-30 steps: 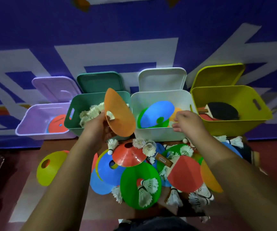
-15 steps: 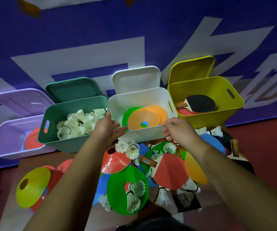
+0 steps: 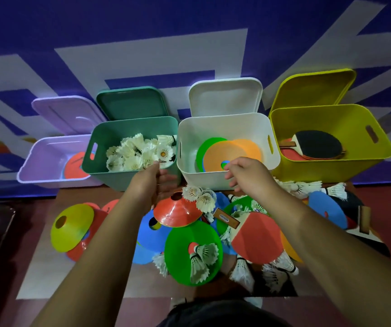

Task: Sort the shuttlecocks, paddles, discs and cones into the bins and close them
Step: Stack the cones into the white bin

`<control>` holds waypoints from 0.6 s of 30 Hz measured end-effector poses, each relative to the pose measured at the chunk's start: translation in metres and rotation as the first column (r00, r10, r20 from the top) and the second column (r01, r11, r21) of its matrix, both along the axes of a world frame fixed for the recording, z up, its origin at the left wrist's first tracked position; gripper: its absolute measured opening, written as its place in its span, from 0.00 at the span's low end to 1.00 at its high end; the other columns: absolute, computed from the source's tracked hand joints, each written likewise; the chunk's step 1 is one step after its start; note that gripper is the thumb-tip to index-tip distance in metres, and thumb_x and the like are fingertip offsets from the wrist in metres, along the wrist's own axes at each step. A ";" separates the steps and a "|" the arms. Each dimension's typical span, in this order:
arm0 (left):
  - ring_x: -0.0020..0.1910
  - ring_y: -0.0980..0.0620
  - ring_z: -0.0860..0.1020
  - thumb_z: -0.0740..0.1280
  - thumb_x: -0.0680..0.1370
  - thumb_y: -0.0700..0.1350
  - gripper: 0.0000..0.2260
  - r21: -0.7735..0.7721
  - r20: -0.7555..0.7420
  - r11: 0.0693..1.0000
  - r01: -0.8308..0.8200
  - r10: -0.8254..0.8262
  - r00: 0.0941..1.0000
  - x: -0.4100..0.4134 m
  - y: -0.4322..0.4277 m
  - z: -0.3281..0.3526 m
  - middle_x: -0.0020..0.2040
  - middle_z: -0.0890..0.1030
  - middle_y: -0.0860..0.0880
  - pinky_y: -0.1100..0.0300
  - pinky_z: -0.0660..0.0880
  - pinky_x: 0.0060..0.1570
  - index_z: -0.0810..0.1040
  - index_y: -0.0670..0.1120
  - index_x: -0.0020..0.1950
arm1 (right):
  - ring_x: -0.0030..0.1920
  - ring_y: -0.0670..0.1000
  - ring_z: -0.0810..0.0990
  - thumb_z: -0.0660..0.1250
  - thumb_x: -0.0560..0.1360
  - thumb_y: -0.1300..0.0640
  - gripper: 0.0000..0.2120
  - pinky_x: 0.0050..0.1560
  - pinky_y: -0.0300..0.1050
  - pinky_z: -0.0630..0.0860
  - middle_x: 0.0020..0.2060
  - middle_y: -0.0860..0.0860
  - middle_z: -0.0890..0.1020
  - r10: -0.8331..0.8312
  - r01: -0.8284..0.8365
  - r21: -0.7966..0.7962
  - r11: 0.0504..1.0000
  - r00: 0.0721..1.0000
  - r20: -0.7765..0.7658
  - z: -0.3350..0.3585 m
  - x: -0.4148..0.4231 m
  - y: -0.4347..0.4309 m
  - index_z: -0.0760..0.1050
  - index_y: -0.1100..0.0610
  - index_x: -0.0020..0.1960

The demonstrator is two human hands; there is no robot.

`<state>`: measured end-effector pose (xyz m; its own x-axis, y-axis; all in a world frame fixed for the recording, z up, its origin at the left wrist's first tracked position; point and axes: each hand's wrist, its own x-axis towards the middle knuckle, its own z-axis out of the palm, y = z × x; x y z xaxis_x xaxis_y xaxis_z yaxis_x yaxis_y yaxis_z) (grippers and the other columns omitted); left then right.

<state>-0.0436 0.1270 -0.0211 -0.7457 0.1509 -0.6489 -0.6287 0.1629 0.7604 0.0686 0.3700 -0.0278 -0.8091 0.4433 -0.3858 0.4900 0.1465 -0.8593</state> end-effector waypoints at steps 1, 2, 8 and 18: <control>0.46 0.43 0.87 0.58 0.87 0.57 0.20 -0.005 -0.001 1.000 -0.003 0.003 1.000 -0.001 -0.011 -0.004 0.49 0.88 0.41 0.50 0.82 0.42 0.78 0.41 0.57 | 0.34 0.47 0.81 0.61 0.84 0.58 0.11 0.36 0.46 0.81 0.44 0.50 0.87 0.026 -0.026 0.003 1.000 1.000 0.002 -0.001 -0.004 -0.006 0.83 0.53 0.52; 0.45 0.43 0.87 0.59 0.86 0.58 0.21 -0.011 0.001 1.000 -0.005 0.005 1.000 -0.001 -0.021 -0.008 0.49 0.88 0.42 0.50 0.82 0.43 0.78 0.41 0.59 | 0.34 0.47 0.82 0.61 0.84 0.58 0.11 0.37 0.47 0.81 0.44 0.49 0.87 0.057 -0.057 0.009 0.998 0.998 0.005 -0.002 -0.008 -0.013 0.83 0.53 0.52; 0.41 0.47 0.85 0.61 0.87 0.53 0.15 -0.062 -0.024 0.992 -0.109 0.107 0.994 0.008 -0.085 -0.025 0.49 0.87 0.43 0.55 0.80 0.38 0.80 0.43 0.56 | 0.34 0.46 0.85 0.61 0.84 0.55 0.11 0.42 0.50 0.82 0.44 0.47 0.87 0.238 -0.238 0.037 0.971 0.971 0.003 -0.009 -0.028 -0.060 0.82 0.50 0.52; 0.29 0.47 0.78 0.64 0.83 0.43 0.07 -0.159 -0.030 0.920 -0.357 0.357 0.934 0.030 -0.195 -0.042 0.41 0.80 0.37 0.64 0.73 0.25 0.79 0.45 0.46 | 0.38 0.53 0.87 0.63 0.82 0.54 0.09 0.43 0.49 0.82 0.41 0.46 0.88 0.483 -0.485 0.046 0.873 0.874 0.057 -0.018 -0.056 -0.158 0.83 0.48 0.49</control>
